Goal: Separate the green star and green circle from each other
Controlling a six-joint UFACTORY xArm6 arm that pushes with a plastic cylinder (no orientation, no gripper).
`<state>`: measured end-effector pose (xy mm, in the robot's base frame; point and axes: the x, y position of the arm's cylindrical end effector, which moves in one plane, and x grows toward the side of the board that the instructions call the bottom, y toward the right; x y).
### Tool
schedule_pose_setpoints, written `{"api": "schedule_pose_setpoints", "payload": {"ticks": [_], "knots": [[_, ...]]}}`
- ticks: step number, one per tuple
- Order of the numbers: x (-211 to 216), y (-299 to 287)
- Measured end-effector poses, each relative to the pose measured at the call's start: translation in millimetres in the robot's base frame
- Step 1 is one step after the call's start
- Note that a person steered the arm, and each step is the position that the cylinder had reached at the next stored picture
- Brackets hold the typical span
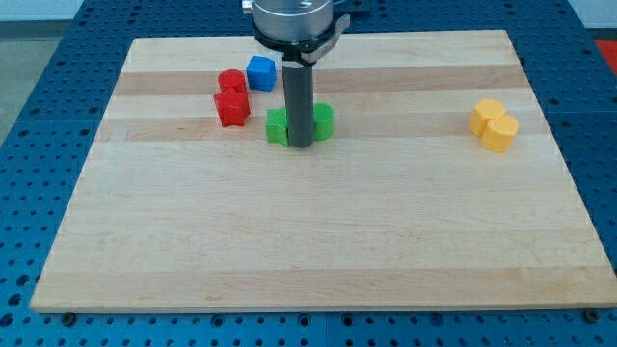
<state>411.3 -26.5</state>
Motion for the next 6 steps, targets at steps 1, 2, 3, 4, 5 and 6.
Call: {"api": "schedule_pose_setpoints", "payload": {"ticks": [1,2,3,4,5,6], "knots": [[40.9,-0.5],[52.1,-8.8],[28.1,-8.8],[-0.5,-8.8],[-20.6,-8.8],[-30.7,-8.8]]}}
